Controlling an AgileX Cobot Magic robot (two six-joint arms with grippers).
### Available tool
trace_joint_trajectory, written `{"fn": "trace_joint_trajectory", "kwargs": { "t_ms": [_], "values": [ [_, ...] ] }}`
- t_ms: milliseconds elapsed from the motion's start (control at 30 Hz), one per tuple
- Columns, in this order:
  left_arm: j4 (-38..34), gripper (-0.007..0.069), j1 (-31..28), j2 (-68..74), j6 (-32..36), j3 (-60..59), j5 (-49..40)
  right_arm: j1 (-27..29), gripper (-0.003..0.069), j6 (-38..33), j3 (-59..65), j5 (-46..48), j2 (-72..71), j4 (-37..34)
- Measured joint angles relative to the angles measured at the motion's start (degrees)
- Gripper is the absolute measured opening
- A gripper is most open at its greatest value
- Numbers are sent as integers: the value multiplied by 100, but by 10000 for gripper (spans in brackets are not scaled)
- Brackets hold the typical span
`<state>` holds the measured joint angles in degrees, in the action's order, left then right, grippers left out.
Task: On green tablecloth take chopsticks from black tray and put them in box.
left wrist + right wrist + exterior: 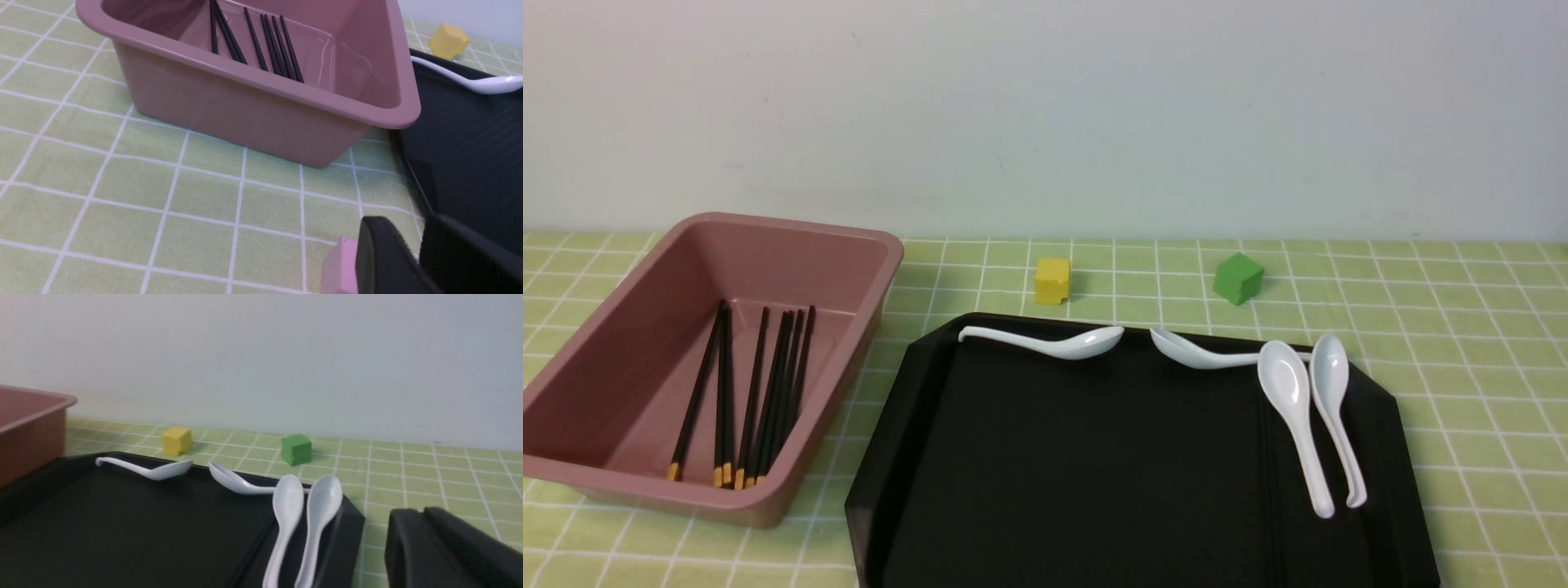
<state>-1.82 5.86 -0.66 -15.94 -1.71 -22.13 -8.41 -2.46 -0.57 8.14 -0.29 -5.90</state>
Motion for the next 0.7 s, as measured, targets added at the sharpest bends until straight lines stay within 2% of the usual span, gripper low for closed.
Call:
{"fn": "trace_joint_trajectory", "kwargs": {
  "t_ms": [233, 333, 700],
  "values": [
    [0, 165, 0, 0, 0, 0, 0, 363, 65, 0, 196, 525, -27, 308],
    [0, 165, 0, 0, 0, 0, 0, 384, 69, 0, 190, 1162, -27, 382],
    [0, 174, 0, 0, 0, 0, 0, 449, 81, 0, 166, 1263, -27, 393]
  ]
}}
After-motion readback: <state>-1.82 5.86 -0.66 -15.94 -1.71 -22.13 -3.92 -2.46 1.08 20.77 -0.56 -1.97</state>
